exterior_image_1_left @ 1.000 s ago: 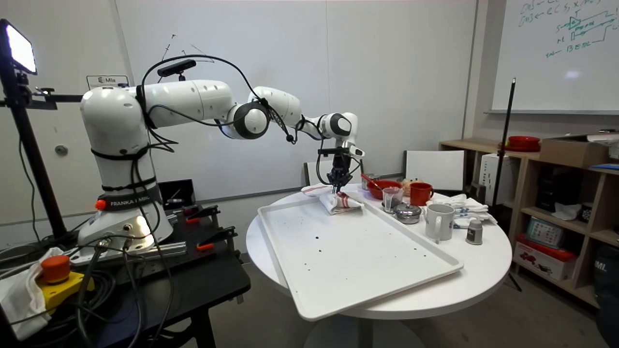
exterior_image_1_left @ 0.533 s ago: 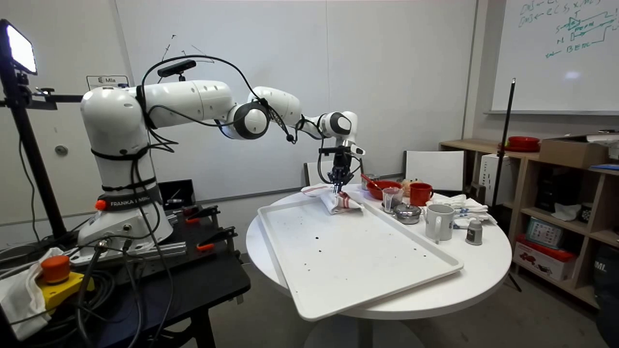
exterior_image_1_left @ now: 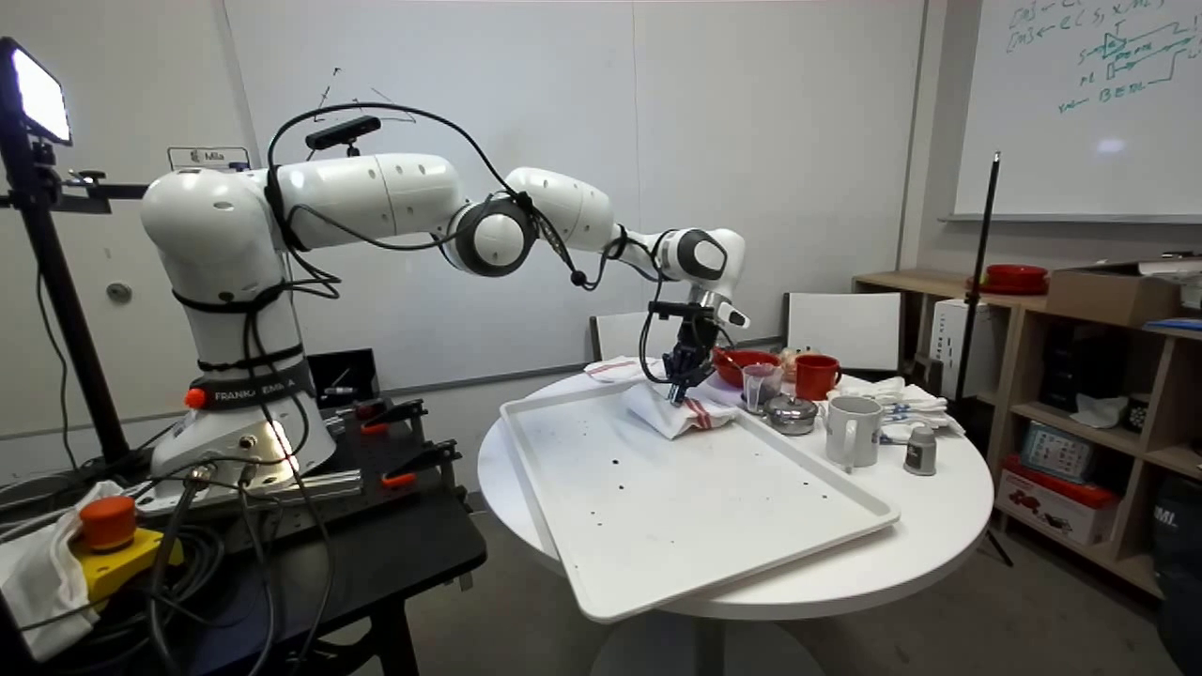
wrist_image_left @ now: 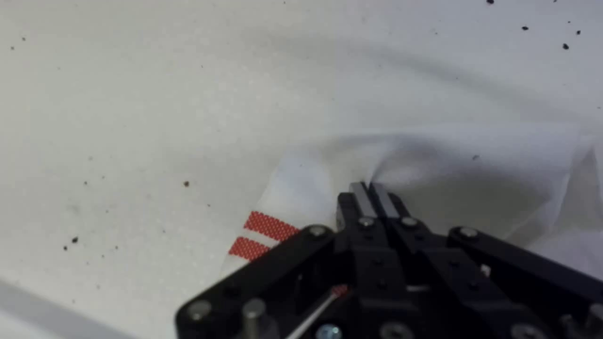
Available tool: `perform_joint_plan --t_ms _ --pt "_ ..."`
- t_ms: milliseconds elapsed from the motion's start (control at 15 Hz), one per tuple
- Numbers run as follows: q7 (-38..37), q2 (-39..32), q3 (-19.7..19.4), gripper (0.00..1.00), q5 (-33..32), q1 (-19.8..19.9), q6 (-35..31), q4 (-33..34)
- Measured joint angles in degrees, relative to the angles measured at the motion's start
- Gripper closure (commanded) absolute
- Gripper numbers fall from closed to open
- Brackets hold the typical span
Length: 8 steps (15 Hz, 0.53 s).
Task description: Pick up the cloth from the table and clean the tray
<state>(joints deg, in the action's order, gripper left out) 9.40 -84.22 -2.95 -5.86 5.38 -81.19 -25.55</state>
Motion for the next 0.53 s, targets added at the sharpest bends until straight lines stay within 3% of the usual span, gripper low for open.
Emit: perform_joint_plan --t_ms 533 --pt "-0.9 -0.1 0.6 0.99 4.6 10.8 -0.4 -2.0"
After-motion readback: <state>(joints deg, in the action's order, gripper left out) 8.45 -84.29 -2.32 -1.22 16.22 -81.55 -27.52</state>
